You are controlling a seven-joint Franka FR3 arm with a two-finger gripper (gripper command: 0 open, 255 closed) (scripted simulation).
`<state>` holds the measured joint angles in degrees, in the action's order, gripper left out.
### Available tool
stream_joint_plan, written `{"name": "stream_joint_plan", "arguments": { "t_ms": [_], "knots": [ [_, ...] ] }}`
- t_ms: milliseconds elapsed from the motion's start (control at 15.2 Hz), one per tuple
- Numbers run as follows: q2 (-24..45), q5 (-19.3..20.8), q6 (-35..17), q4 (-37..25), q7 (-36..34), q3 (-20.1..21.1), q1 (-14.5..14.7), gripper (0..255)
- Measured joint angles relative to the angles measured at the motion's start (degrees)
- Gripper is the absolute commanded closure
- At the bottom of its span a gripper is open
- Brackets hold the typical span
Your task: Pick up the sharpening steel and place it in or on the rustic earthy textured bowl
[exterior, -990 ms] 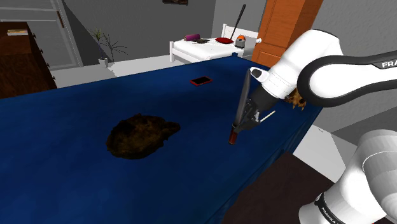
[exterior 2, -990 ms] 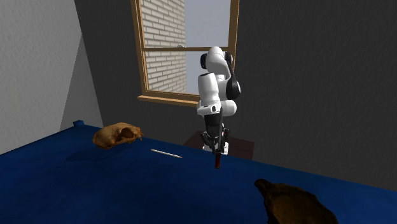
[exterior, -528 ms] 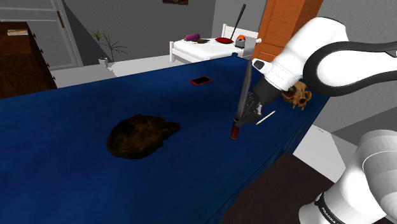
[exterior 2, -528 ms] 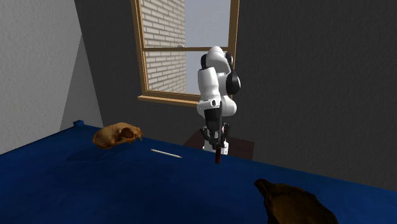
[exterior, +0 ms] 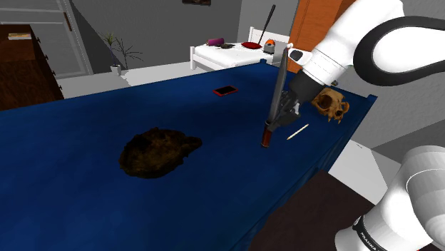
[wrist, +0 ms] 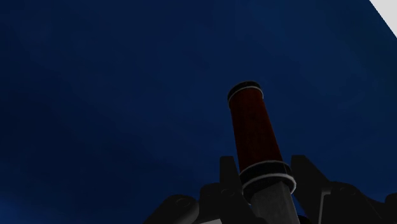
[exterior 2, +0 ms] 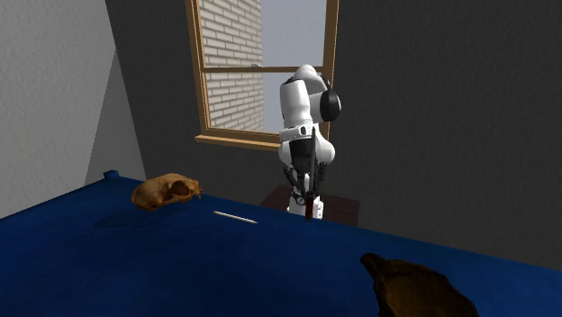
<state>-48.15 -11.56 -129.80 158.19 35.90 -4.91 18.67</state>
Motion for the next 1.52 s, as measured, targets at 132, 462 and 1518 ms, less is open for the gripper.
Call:
{"name": "stream_joint_plan", "arguments": {
  "t_ms": [132, 462, 1518],
  "knots": [
    [-0.21, 0.15, 1.49, -1.3, -0.4, 0.15, -0.06, 255],
    [-0.73, 0.61, 5.7, -5.04, -1.29, 0.31, -0.29, 255],
    [0.22, 1.47, 16.92, -17.38, -3.65, 0.6, -0.41, 255]
  ]
}}
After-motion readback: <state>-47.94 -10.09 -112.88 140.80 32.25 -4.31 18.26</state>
